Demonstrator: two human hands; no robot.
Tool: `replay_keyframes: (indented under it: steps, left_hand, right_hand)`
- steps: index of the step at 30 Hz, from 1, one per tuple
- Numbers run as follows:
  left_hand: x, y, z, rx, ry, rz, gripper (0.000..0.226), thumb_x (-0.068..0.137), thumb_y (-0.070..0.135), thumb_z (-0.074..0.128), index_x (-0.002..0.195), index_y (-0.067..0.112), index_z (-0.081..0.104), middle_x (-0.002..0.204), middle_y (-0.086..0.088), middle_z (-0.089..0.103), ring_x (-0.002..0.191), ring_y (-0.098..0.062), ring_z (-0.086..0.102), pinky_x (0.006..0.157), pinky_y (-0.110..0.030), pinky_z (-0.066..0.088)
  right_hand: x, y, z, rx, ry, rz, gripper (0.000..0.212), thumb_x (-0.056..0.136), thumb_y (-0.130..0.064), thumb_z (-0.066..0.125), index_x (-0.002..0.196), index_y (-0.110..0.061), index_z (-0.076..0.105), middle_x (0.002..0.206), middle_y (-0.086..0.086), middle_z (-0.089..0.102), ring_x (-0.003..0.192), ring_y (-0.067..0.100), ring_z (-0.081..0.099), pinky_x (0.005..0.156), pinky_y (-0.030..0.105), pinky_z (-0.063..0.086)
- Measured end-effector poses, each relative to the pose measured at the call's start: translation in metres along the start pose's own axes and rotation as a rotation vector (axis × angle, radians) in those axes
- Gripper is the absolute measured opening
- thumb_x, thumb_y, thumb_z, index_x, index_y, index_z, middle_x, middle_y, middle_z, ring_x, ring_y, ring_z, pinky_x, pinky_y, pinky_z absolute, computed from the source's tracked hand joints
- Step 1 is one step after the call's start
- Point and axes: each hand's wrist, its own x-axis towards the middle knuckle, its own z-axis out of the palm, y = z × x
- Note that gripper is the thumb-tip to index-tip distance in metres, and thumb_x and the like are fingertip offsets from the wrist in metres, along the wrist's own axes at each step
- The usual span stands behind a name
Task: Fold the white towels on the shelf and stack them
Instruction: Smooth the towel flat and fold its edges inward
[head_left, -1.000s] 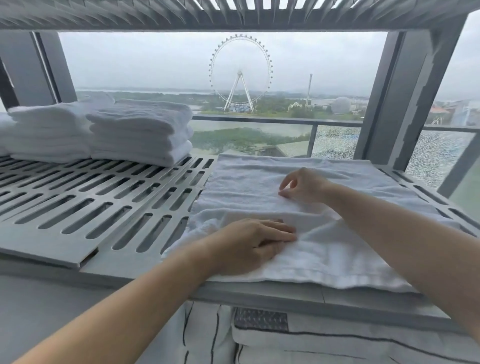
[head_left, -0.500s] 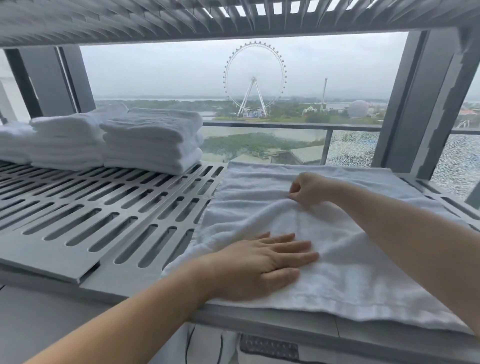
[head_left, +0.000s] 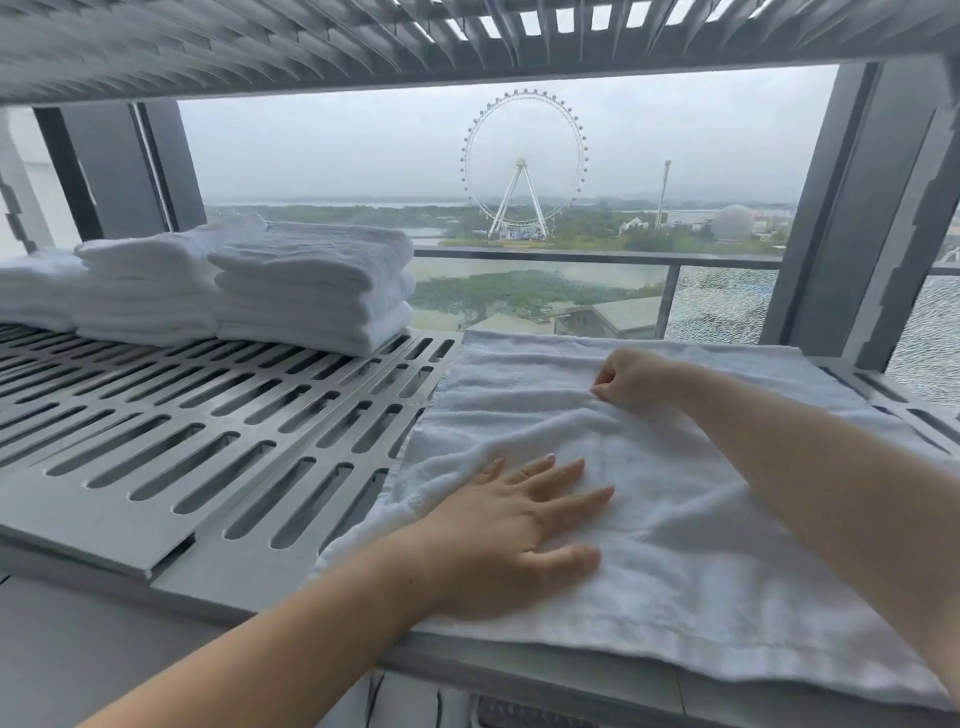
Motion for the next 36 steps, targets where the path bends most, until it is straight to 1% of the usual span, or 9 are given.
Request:
replay_keyframes:
  steps: [4, 8, 12, 18, 22, 26, 29, 34, 36]
  left_hand:
    - [-0.001, -0.001, 0.001, 0.011, -0.016, 0.007, 0.054, 0.092, 0.062, 0.018, 0.141, 0.052, -0.004, 0.154, 0.017, -0.013, 0.138, 0.002, -0.018, 0.112, -0.033, -0.018]
    - [-0.001, -0.001, 0.001, 0.012, -0.023, 0.010, 0.055, 0.092, 0.062, 0.018, 0.141, 0.051, -0.005, 0.154, 0.017, -0.014, 0.138, 0.003, -0.019, 0.111, -0.031, -0.019]
    - [0.000, 0.001, -0.001, 0.008, -0.029, 0.006, 0.055, 0.093, 0.060, 0.019, 0.142, 0.050, -0.004, 0.154, 0.016, -0.014, 0.138, 0.002, -0.018, 0.112, -0.031, -0.019]
    - [0.000, 0.000, -0.001, 0.014, -0.038, 0.009, 0.055, 0.093, 0.060, 0.019, 0.142, 0.050, -0.004, 0.154, 0.017, -0.013, 0.138, 0.003, -0.016, 0.110, -0.029, -0.019]
    - [0.003, -0.004, -0.002, -0.054, -0.046, -0.004, 0.057, 0.091, 0.063, 0.022, 0.141, 0.052, 0.000, 0.154, 0.020, -0.009, 0.137, 0.006, -0.014, 0.108, -0.025, -0.017]
    - [0.030, -0.018, -0.020, -0.187, 0.006, -0.091, 0.061, 0.089, 0.065, 0.024, 0.144, 0.045, 0.010, 0.156, 0.015, 0.003, 0.141, 0.000, -0.003, 0.105, -0.023, -0.004]
    - [0.058, -0.029, -0.032, -0.082, 0.025, -0.108, 0.060, 0.091, 0.061, 0.024, 0.146, 0.038, 0.014, 0.157, 0.009, 0.007, 0.142, -0.005, 0.000, 0.107, -0.022, -0.002]
    - [0.074, -0.037, -0.007, 0.069, 0.008, -0.130, 0.056, 0.095, 0.055, 0.019, 0.147, 0.035, 0.011, 0.157, 0.006, 0.006, 0.144, -0.011, -0.001, 0.117, -0.036, 0.004]
    - [0.074, -0.039, -0.003, 0.081, 0.039, -0.110, 0.056, 0.095, 0.055, 0.018, 0.147, 0.035, 0.011, 0.157, 0.006, 0.006, 0.144, -0.011, -0.001, 0.117, -0.034, 0.002]
  right_hand:
    - [0.001, 0.002, -0.001, 0.040, 0.067, -0.031, 0.010, 0.079, -0.033, 0.069, 0.081, -0.023, 0.067, 0.073, -0.008, 0.061, 0.067, 0.007, 0.054, 0.053, 0.020, 0.038]
    - [0.005, 0.005, -0.001, 0.028, 0.047, -0.028, 0.008, 0.080, -0.031, 0.069, 0.076, -0.023, 0.069, 0.073, -0.006, 0.065, 0.066, 0.006, 0.056, 0.055, 0.019, 0.040]
    - [0.005, 0.004, -0.003, 0.019, 0.077, -0.030, 0.014, 0.080, -0.034, 0.069, 0.070, -0.025, 0.063, 0.074, -0.005, 0.065, 0.065, 0.007, 0.056, 0.051, 0.020, 0.038]
    - [0.002, -0.008, 0.006, 0.010, 0.311, 0.028, 0.009, 0.086, -0.030, 0.062, 0.084, -0.022, 0.059, 0.085, 0.001, 0.057, 0.080, 0.020, 0.053, 0.070, 0.027, 0.038]
    - [0.001, -0.006, 0.018, 0.091, 0.289, -0.017, 0.010, 0.085, -0.028, 0.062, 0.084, -0.021, 0.056, 0.087, 0.001, 0.055, 0.084, 0.021, 0.051, 0.076, 0.029, 0.041]
    - [0.000, 0.002, 0.017, 0.175, 0.275, -0.065, 0.015, 0.082, -0.030, 0.066, 0.085, -0.020, 0.055, 0.084, 0.001, 0.056, 0.084, 0.021, 0.054, 0.073, 0.028, 0.039]
    - [0.000, 0.002, 0.019, 0.178, 0.273, -0.063, 0.014, 0.083, -0.030, 0.065, 0.086, -0.021, 0.055, 0.084, 0.000, 0.057, 0.083, 0.021, 0.054, 0.072, 0.028, 0.039]
    - [0.008, -0.002, 0.009, 0.197, 0.252, 0.024, 0.020, 0.089, -0.032, 0.055, 0.087, -0.014, 0.062, 0.083, 0.005, 0.062, 0.080, 0.023, 0.057, 0.067, 0.026, 0.037]
    - [0.012, -0.002, 0.000, 0.182, 0.232, 0.050, 0.016, 0.088, -0.030, 0.057, 0.089, -0.015, 0.064, 0.077, 0.004, 0.062, 0.072, 0.020, 0.056, 0.063, 0.025, 0.038]
